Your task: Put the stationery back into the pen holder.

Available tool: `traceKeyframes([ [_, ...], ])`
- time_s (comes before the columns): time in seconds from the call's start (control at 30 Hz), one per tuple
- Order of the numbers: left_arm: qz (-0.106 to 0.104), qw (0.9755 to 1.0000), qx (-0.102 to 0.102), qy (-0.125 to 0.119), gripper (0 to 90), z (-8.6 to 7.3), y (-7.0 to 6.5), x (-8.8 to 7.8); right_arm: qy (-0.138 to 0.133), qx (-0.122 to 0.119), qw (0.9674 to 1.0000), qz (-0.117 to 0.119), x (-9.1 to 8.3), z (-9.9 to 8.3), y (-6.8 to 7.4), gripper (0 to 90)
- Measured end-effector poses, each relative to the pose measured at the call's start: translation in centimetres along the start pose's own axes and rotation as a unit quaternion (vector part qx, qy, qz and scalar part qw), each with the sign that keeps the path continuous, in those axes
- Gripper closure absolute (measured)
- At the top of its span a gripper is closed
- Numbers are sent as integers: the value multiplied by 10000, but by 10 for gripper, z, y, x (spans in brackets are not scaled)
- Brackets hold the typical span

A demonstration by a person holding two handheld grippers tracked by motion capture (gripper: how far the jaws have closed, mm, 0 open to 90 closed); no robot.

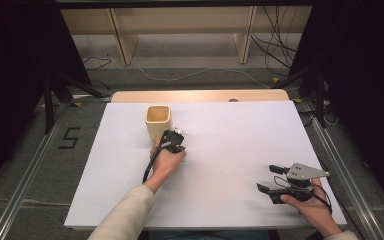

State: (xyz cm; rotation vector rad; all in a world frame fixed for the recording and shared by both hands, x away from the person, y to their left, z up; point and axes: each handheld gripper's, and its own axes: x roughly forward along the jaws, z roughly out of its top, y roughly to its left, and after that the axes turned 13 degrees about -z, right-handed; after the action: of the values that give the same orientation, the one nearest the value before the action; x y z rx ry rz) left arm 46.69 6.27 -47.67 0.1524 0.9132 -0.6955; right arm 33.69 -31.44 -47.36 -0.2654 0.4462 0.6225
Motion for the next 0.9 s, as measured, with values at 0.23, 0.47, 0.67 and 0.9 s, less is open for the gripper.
traceKeyframes([
  [0.23, -27, 10000, -48, 55, 900, -1, 1, -1, 5, 4, 10000, -4, 0, 0, 0, 188],
  [0.47, -44, 9999, -30, 128, 900, -3, 0, -3, 8, -6, 10000, -2, 0, 0, 0, 188],
  [0.67, -128, 9995, 22, 296, 900, -6, -3, -8, -5, -3, 10000, 13, 0, 0, 0, 188],
  [0.9, -217, 9989, 46, 403, 899, -13, -8, -12, 2, -11, 10000, 7, 0, 0, 0, 188],
])
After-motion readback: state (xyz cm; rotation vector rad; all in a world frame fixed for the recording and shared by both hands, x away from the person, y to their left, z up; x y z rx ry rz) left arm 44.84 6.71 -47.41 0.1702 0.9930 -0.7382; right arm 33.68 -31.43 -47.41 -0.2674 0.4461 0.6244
